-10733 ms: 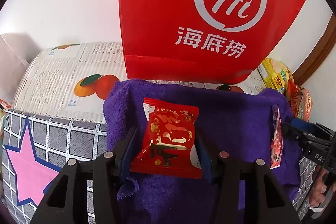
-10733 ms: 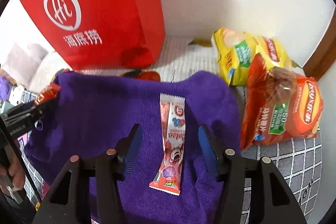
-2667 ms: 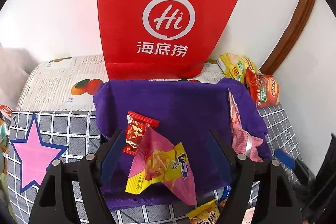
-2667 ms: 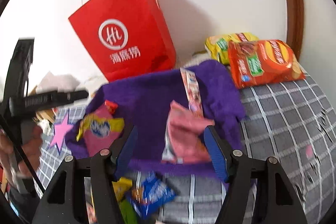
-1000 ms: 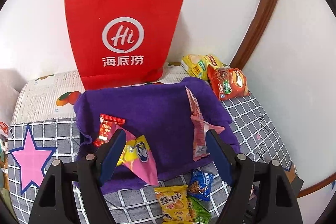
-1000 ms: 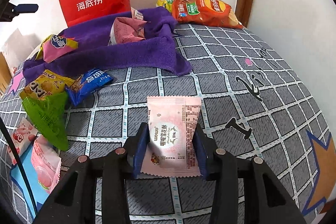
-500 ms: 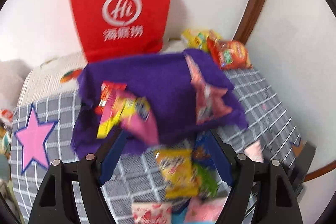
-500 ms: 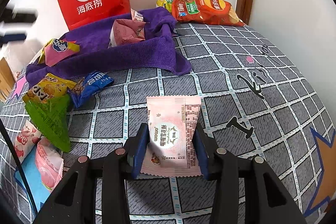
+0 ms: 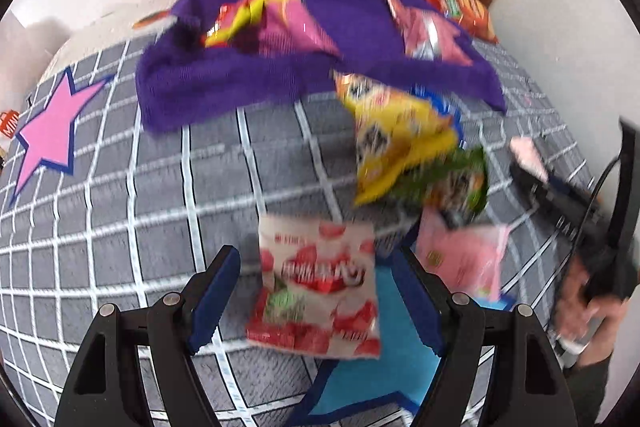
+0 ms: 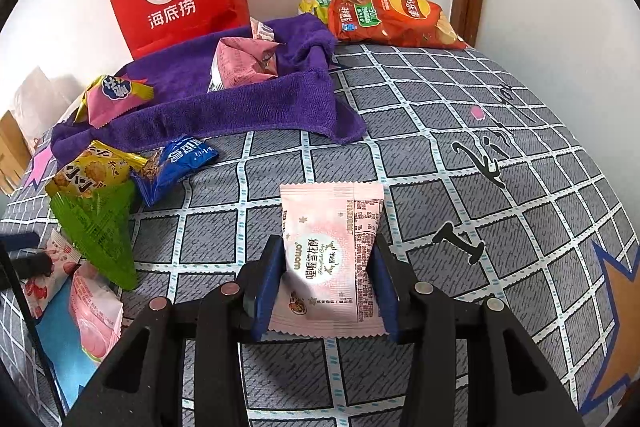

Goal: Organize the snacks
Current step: 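Grasp the red-white fruit candy bag with the left tool while the right tool holds the wafer packet, then carry both packets onto the purple towel and open both tools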

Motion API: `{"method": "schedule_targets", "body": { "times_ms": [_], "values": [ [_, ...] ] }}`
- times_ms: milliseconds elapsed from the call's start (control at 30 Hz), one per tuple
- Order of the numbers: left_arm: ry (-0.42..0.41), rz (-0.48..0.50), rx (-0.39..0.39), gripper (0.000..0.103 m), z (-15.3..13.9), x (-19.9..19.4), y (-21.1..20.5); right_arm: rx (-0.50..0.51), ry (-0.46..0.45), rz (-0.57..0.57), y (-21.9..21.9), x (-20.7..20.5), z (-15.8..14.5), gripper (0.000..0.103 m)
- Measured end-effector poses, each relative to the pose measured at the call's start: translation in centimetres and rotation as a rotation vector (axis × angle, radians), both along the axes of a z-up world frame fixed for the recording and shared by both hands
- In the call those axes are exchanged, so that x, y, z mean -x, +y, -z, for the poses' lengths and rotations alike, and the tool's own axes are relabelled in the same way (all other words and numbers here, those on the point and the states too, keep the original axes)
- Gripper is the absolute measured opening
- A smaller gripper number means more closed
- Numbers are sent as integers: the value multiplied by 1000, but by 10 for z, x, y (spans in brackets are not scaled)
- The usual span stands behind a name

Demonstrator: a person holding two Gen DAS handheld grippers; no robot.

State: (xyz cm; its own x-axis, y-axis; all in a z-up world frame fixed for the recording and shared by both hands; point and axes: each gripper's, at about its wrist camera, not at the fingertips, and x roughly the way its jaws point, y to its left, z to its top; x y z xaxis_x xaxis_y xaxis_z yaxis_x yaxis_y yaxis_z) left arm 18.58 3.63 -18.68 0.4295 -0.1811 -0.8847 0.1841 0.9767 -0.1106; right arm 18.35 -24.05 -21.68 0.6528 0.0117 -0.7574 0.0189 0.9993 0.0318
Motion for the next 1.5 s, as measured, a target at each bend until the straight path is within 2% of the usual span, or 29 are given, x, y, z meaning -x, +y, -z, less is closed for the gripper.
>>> {"method": "schedule_targets", "body": {
  "times_ms": [167,233,333,433,567,767,1133,1233,1267,1367,1500],
  "values": [
    [-51,20,-107,77,11,9,-14,-3,2,-6,0,0,0,47],
    [-75,19,-121,77,11,12,-16,-7,3,-9,0,0,0,48],
    [-79,16,-110,76,11,13,-16,-11,3,-18,1,-1,0,51],
    [-88,32,-110,59,8,17,-17,5,4,-21,4,-1,1,52],
    [-97,42,-109,55,8,22,-18,5,4,-24,4,-1,1,52],
    [-98,47,-112,53,5,33,-19,7,5,-25,4,-2,1,52],
    [-57,-6,-30,52,-6,33,5,23,6,-27,6,-2,1,52],
    [-60,-18,-8,52,-15,29,10,29,4,-38,7,-1,1,47],
    [-64,-22,-6,52,-19,28,12,33,3,-47,9,-1,1,42],
    [-87,-32,-1,52,-35,25,17,50,29,-64,12,-5,-3,41],
    [-122,-41,12,52,-58,15,22,-50,33,-70,7,-11,-24,40]
  ]
}}
